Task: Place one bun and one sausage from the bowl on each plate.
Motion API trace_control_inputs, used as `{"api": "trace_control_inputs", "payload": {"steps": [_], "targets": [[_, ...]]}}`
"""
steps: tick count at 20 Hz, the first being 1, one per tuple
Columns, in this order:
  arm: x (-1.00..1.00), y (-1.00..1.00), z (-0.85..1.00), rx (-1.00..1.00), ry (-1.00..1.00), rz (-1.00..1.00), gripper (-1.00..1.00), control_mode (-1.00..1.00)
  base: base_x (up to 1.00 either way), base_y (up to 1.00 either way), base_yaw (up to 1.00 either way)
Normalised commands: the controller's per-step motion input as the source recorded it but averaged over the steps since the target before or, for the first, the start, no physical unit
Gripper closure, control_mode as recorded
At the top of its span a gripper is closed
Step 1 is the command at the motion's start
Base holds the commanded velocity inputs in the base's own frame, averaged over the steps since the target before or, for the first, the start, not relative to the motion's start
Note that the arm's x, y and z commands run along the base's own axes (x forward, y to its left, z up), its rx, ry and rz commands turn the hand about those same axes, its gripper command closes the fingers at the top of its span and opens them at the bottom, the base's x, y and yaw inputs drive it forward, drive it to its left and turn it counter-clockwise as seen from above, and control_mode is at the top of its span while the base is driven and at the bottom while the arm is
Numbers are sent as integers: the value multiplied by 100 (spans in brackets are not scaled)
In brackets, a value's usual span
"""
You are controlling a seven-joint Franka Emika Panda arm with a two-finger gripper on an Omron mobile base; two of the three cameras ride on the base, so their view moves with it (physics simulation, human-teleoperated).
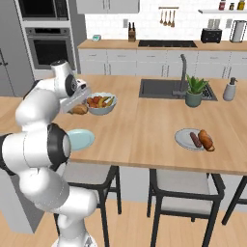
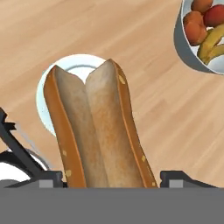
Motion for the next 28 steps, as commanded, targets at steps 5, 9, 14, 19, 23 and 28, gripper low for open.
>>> {"api": "trace_control_inputs", "payload": {"steps": [5, 9, 14, 19, 23, 28], "targets": [[0, 23, -96, 7, 26, 0, 100, -100, 0, 0, 0], [2, 15, -98, 0, 8, 0, 100, -100, 0, 0, 0], [33, 3, -87, 3, -1, -3, 100, -100, 0, 0, 0], [35, 26, -73, 2, 0, -4, 100, -100, 0, 0, 0], [22, 21, -56, 0, -1, -4, 100, -100, 0, 0, 0], [0, 1, -13, 3, -14, -9, 100, -100, 0, 0, 0]]}}
